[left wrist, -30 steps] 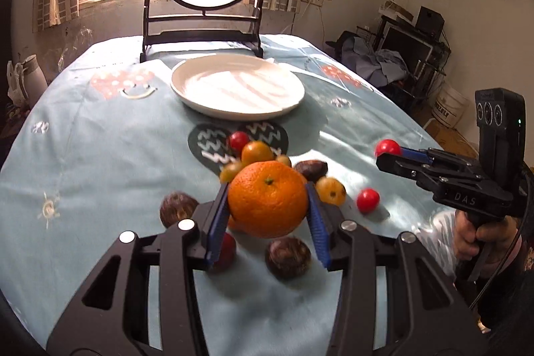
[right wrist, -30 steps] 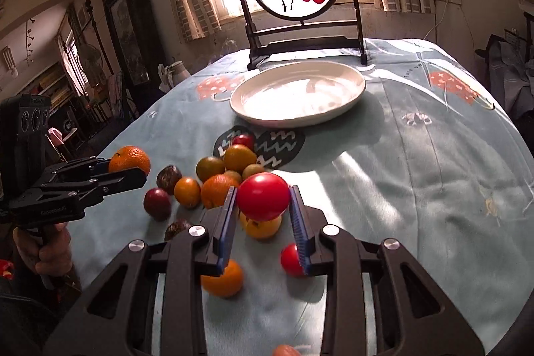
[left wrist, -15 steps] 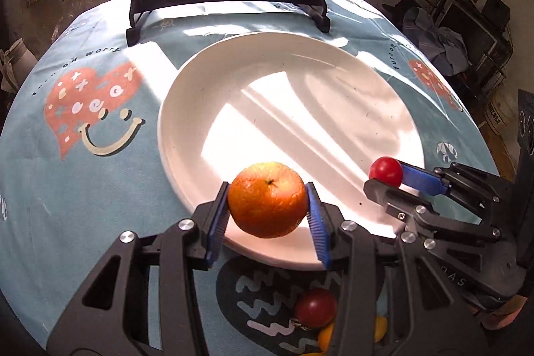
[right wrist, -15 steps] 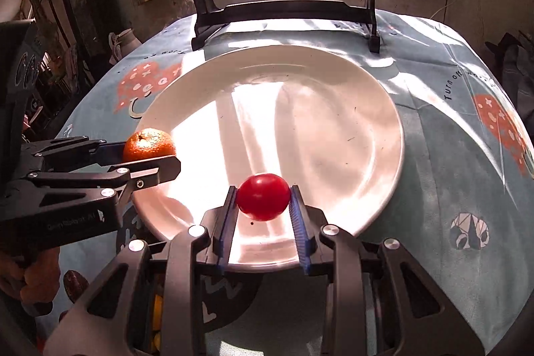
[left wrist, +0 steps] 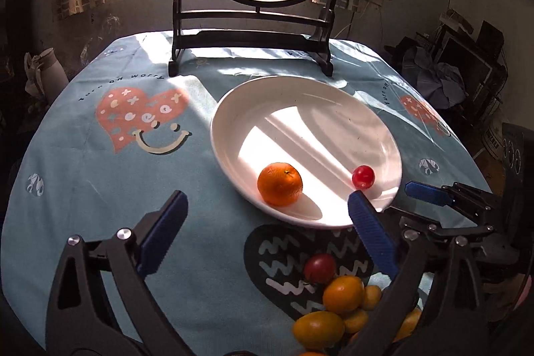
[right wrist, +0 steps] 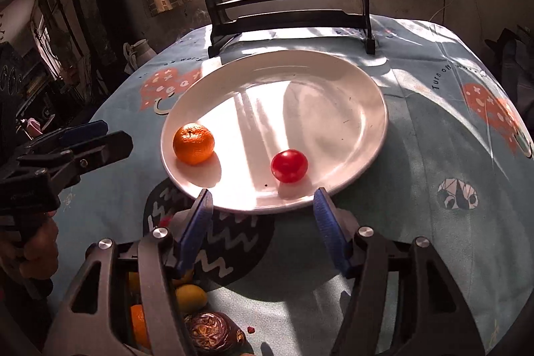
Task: Organize fruits
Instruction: 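Grasp a dark brown round fruit with the right tool while the left grasps another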
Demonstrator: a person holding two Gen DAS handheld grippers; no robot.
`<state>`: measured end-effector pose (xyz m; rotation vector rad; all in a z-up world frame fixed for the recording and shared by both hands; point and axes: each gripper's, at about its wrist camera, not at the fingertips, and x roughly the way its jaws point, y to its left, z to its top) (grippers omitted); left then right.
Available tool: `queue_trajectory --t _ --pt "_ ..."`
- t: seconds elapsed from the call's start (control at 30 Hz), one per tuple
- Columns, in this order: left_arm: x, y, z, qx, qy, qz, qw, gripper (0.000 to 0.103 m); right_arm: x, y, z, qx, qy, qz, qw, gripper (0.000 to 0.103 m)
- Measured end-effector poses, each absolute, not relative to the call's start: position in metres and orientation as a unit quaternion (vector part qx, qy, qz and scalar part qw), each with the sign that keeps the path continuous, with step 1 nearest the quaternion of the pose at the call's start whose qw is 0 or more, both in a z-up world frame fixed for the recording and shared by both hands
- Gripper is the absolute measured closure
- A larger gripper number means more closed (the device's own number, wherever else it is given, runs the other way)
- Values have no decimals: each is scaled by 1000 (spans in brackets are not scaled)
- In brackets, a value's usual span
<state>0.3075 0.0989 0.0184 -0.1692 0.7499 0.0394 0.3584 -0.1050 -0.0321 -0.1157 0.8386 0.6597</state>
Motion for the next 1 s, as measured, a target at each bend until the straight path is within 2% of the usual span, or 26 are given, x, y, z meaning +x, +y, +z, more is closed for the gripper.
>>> queue_trajectory --t 0.3,0.5,0.67,0.8,1.0 --pt "262 140 3 -97 347 133 923 3 308 -111 -45 -113 423 384 813 40" --pt "262 151 -1 -134 360 121 916 3 301 -116 -52 -110 453 399 790 40" --pt "260 143 1 -117 358 118 919 3 301 -117 -64 -109 473 393 781 40" --pt "259 137 2 -106 358 111 921 3 299 -114 -68 -111 481 402 771 52" --pt "251 133 5 -89 359 96 924 3 297 -114 -68 -103 478 413 768 56"
